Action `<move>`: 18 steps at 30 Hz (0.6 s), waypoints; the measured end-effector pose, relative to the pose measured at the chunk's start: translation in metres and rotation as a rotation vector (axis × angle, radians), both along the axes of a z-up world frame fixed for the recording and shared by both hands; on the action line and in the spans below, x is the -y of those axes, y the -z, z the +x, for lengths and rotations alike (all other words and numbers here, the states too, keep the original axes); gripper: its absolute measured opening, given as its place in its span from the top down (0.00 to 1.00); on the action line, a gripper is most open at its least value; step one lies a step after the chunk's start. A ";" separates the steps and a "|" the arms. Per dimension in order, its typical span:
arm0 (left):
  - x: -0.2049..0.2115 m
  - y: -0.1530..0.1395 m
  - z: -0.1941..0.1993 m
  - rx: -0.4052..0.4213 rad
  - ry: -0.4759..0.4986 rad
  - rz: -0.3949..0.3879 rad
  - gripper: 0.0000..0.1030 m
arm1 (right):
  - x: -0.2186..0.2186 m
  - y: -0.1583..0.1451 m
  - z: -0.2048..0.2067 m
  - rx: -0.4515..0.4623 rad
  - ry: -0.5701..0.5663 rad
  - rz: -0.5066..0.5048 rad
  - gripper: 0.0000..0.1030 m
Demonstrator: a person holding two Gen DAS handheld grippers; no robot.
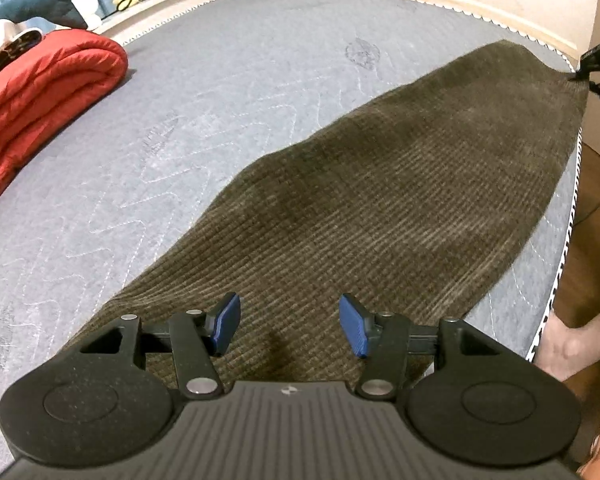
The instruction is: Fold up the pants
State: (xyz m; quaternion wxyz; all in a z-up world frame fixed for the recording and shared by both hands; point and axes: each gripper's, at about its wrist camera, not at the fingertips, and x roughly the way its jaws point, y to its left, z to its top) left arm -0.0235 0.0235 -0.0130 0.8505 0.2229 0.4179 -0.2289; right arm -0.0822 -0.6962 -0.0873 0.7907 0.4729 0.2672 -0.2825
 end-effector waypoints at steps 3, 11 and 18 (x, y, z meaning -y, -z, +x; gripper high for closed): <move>-0.002 -0.005 0.000 0.011 -0.011 -0.012 0.41 | -0.021 -0.034 0.003 0.030 -0.004 -0.107 0.82; -0.023 -0.011 0.014 0.026 -0.116 -0.048 0.41 | -0.186 -0.154 0.025 0.268 -0.346 -0.485 0.83; -0.053 -0.019 0.031 0.009 -0.248 -0.116 0.41 | -0.410 -0.152 0.029 0.418 -1.023 -0.663 0.82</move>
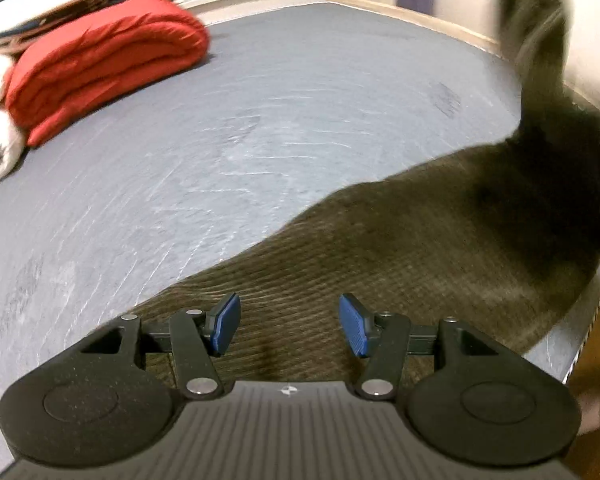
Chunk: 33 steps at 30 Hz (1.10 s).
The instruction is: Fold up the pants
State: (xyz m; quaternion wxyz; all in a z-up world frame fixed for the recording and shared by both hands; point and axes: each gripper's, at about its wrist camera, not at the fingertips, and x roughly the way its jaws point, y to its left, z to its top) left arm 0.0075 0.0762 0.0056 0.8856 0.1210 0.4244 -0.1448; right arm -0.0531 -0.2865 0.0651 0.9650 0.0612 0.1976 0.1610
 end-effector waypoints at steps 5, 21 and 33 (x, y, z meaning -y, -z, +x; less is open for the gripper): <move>-0.005 0.003 0.008 -0.038 -0.026 -0.039 0.41 | -0.111 0.082 0.007 -0.352 -0.407 -0.169 0.78; 0.026 0.025 0.053 -0.153 -0.043 -0.314 0.33 | -0.116 0.089 -0.012 -0.338 -0.526 -0.277 0.47; 0.049 0.061 0.082 -0.143 -0.074 -0.351 0.25 | -0.149 0.085 -0.035 -0.169 -0.662 -0.483 0.88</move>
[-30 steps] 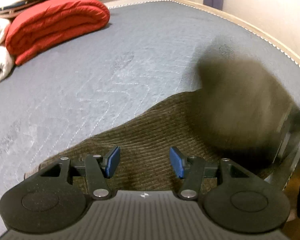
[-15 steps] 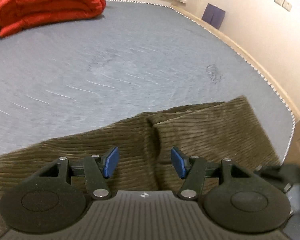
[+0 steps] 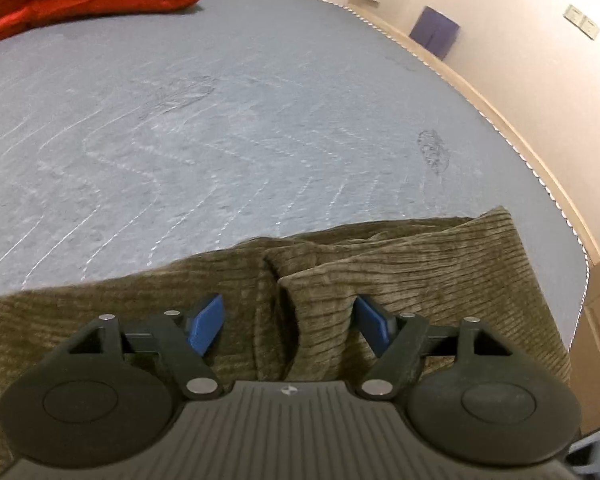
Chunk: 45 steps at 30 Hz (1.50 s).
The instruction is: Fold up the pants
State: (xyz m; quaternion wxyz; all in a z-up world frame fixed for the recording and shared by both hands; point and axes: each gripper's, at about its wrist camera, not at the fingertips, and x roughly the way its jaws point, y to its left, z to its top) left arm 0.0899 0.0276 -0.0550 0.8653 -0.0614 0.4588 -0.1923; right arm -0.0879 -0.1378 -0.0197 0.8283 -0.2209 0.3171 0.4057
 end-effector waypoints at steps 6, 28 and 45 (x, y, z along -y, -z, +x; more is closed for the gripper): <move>0.016 -0.010 -0.003 0.063 0.083 0.053 0.73 | 0.009 -0.014 -0.027 0.053 -0.109 -0.015 0.87; 0.032 -0.035 -0.050 0.226 0.050 0.228 0.36 | 0.218 -0.010 0.032 -0.144 0.952 0.244 0.27; 0.036 -0.044 -0.051 0.230 0.044 0.200 0.36 | 0.238 0.031 0.030 -0.403 1.019 0.339 0.26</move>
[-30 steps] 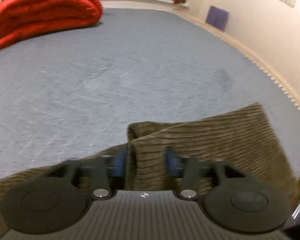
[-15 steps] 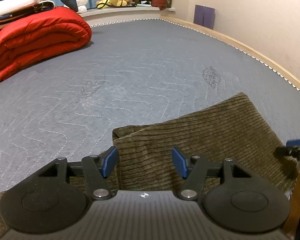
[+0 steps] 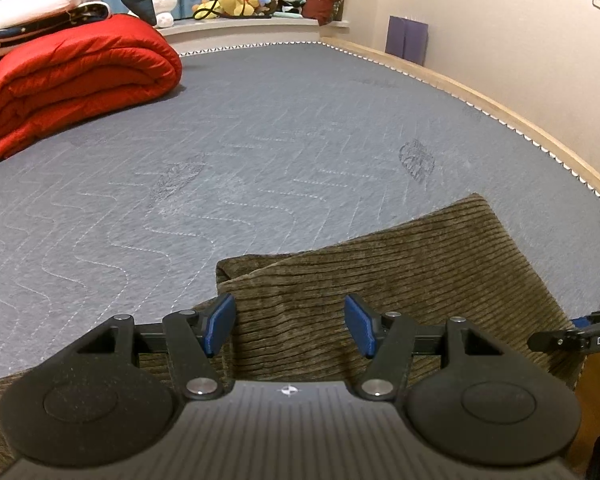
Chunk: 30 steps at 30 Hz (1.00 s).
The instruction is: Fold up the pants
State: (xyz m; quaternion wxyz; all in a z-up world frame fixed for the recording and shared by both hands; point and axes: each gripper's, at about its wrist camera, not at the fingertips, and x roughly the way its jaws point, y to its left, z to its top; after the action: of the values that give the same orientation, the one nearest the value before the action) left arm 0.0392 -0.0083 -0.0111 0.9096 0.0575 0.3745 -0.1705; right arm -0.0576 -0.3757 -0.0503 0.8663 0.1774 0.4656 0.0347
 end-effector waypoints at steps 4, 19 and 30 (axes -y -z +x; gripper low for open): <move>0.002 -0.004 -0.002 0.013 0.003 -0.012 0.36 | 0.005 -0.003 -0.003 -0.001 0.033 0.017 0.39; 0.029 -0.030 -0.016 -0.077 0.162 -0.359 0.14 | -0.045 -0.069 -0.054 0.308 -0.100 -0.177 0.76; 0.071 -0.031 -0.017 -0.189 0.334 -0.325 0.03 | -0.173 -0.087 -0.117 0.631 -0.559 -0.541 0.77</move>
State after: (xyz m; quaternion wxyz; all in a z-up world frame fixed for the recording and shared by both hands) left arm 0.0219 -0.0793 0.0200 0.8269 -0.0445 0.4109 -0.3812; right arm -0.1746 -0.2023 0.0369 0.9376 -0.2041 0.2028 0.1954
